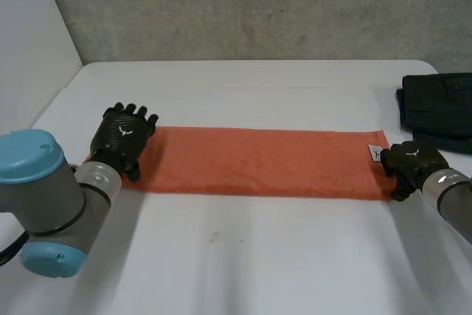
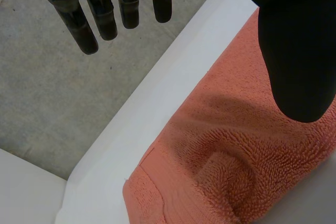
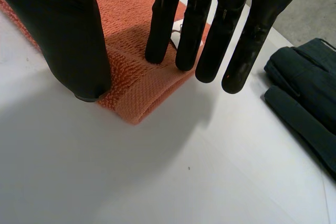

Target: Fold the laundry.

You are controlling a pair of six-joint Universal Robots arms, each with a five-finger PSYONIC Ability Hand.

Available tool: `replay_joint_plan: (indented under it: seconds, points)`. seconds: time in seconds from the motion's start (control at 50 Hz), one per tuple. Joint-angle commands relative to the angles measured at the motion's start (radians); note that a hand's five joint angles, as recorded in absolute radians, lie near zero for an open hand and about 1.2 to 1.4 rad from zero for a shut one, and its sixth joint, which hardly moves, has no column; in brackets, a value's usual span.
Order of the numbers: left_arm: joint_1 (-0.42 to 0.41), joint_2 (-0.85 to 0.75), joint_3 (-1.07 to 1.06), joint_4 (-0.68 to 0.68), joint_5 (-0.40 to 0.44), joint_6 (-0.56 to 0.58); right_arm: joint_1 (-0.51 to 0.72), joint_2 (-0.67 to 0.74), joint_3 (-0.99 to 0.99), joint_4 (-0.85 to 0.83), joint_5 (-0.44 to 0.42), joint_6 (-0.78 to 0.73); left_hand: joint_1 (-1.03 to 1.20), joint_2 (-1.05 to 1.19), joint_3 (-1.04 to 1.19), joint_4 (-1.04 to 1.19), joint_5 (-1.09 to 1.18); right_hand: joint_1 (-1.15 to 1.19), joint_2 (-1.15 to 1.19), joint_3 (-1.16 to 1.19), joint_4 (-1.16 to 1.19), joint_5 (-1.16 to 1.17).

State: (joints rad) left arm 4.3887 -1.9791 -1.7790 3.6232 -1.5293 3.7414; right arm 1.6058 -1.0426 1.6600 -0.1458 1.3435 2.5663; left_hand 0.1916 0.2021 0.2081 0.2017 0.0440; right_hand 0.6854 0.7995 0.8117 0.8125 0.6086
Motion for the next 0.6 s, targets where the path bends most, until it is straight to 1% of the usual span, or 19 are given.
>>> replay_joint_plan:
  seconds: [0.02, 0.08, 0.14, 0.24, 0.42, 0.5, 0.58, 0.6]
  points:
    - [0.0, 0.0, 0.0, -0.001, 0.0, 0.0, 0.0, 0.004, 0.0, 0.002, 0.0, 0.0, 0.004, -0.006, -0.012, -0.006, -0.023, 0.154, 0.04, 0.028, 0.027, 0.057]
    - [0.0, 0.0, 0.0, -0.001, 0.0, 0.0, -0.001, 0.004, 0.001, 0.002, 0.002, -0.003, 0.004, -0.006, -0.012, -0.006, -0.023, 0.075, -0.039, -0.051, -0.052, -0.023]
    - [0.0, 0.0, 0.0, -0.001, 0.0, 0.0, -0.001, 0.006, 0.001, 0.002, 0.002, -0.003, 0.004, -0.006, -0.012, -0.006, -0.023, 0.075, -0.039, -0.051, -0.052, -0.023]
    - [0.0, 0.002, 0.0, -0.001, 0.0, 0.0, 0.0, 0.018, 0.0, 0.003, 0.009, -0.012, 0.004, -0.006, -0.012, -0.006, -0.023, 0.01, -0.104, -0.116, -0.117, -0.087]
    - [0.0, 0.003, -0.005, -0.001, 0.0, 0.0, -0.001, 0.013, 0.003, 0.003, 0.006, -0.011, 0.004, -0.006, -0.012, -0.006, -0.023, 0.034, -0.08, -0.093, -0.093, -0.064]
    - [0.0, 0.003, -0.005, 0.0, 0.001, 0.0, 0.0, 0.019, 0.001, 0.002, 0.005, -0.011, 0.004, -0.006, -0.012, -0.006, -0.023, 0.139, 0.025, 0.013, 0.012, 0.041]
    - [0.0, 0.003, -0.005, 0.0, 0.0, 0.0, 0.002, 0.027, -0.002, -0.005, 0.005, -0.006, 0.004, -0.006, -0.012, -0.006, -0.023, 0.552, 0.438, 0.426, 0.425, 0.455]
    - [0.0, 0.003, -0.005, -0.001, 0.0, 0.0, 0.002, 0.026, -0.006, -0.009, 0.006, -0.001, 0.004, -0.006, -0.012, -0.006, -0.023, 0.709, 0.595, 0.583, 0.582, 0.612]
